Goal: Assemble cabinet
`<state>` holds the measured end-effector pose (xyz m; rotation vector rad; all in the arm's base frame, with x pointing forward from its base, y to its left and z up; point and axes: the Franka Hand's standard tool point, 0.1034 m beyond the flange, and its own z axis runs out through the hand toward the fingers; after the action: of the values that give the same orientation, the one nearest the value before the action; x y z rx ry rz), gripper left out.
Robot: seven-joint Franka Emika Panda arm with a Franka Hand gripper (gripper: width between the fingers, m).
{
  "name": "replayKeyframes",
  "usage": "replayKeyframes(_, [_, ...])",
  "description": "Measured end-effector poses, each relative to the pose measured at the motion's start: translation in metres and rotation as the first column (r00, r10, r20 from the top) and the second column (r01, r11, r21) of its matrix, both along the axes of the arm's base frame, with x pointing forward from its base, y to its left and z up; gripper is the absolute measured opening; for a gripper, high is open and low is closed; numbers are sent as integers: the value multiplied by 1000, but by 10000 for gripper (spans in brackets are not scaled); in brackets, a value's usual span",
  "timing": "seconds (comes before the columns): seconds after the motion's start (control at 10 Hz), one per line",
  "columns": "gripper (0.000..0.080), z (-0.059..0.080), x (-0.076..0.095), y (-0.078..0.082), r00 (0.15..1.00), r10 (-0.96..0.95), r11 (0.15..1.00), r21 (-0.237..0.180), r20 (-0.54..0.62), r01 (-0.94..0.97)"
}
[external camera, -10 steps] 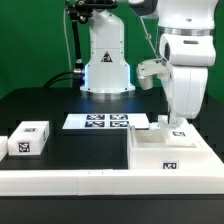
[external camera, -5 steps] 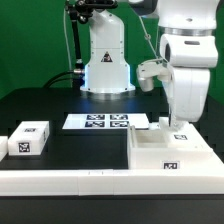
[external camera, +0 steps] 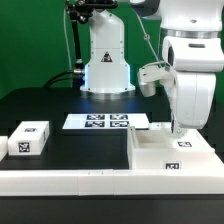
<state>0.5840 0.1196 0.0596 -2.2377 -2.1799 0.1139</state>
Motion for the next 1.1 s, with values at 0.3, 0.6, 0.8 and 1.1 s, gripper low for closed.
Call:
replayKeyframes(0.3, [62, 0, 0, 0, 1000, 14, 1000, -4, -13, -14])
replayKeyframes(0.6, [351, 15, 5, -1, 1000, 16, 1000, -12, 4, -16])
replayKeyframes(0.8, [528, 40, -5, -2, 999, 10, 1000, -19, 45, -9])
replayKeyframes(1.1, [642, 37, -15, -3, 999, 11, 1000, -19, 43, -10])
